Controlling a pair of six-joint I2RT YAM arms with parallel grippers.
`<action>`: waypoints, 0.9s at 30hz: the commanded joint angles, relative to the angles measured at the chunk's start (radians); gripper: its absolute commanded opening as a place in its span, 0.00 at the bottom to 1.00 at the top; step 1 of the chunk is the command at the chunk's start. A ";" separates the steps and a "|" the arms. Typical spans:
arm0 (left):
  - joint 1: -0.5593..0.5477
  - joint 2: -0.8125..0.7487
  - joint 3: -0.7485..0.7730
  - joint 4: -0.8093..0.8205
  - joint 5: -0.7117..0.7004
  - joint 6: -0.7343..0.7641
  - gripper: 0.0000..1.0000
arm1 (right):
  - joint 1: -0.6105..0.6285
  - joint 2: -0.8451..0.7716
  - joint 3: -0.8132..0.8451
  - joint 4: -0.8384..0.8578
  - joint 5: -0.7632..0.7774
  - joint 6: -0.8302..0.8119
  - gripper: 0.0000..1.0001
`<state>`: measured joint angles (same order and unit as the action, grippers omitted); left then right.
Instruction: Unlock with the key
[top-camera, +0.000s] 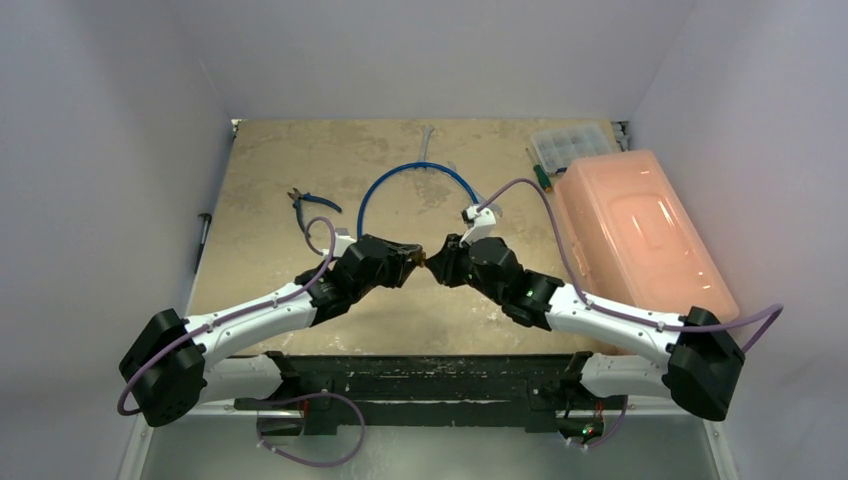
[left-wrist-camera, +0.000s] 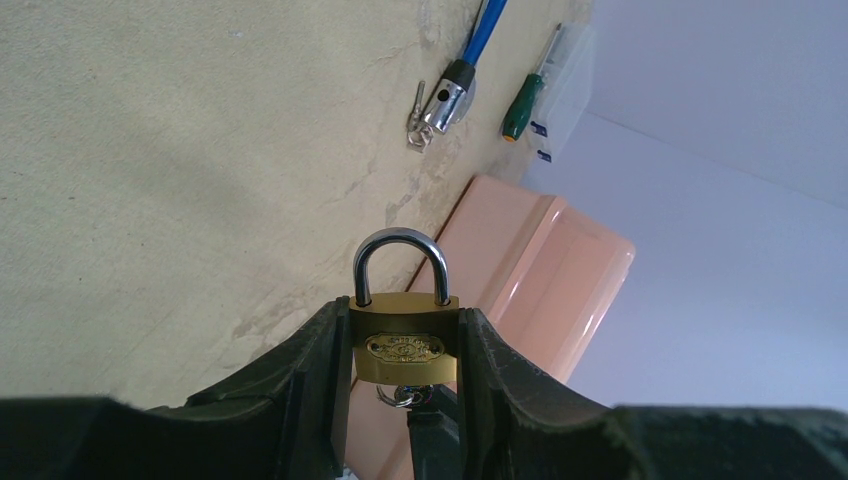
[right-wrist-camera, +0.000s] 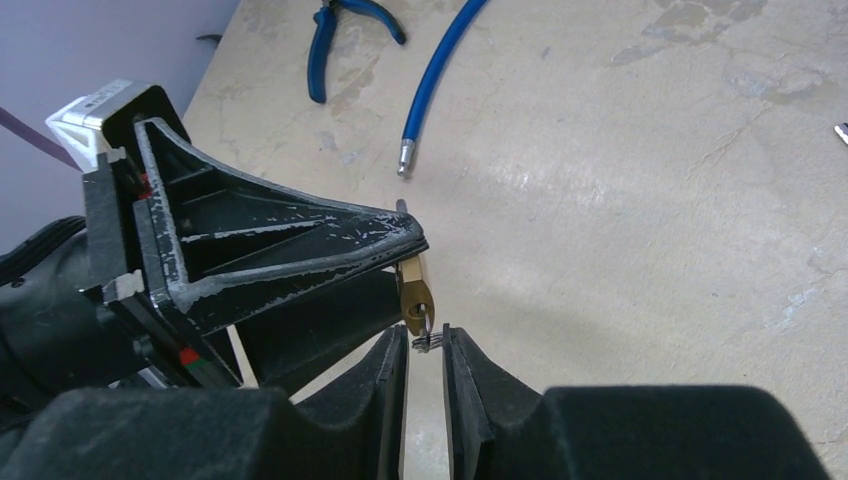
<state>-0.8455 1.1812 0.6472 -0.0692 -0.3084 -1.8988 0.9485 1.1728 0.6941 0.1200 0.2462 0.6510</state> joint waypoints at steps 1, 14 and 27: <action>-0.003 -0.007 0.039 0.054 0.006 0.012 0.00 | -0.002 0.018 0.040 0.010 0.019 -0.005 0.25; -0.003 -0.005 0.039 0.054 0.017 0.018 0.00 | -0.013 0.040 0.059 0.009 0.017 -0.016 0.14; -0.003 -0.016 0.040 0.144 0.017 0.123 0.00 | -0.017 0.037 0.031 0.039 -0.024 0.021 0.00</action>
<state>-0.8444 1.1812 0.6472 -0.0521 -0.3141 -1.8526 0.9405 1.2068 0.7071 0.1211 0.2398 0.6533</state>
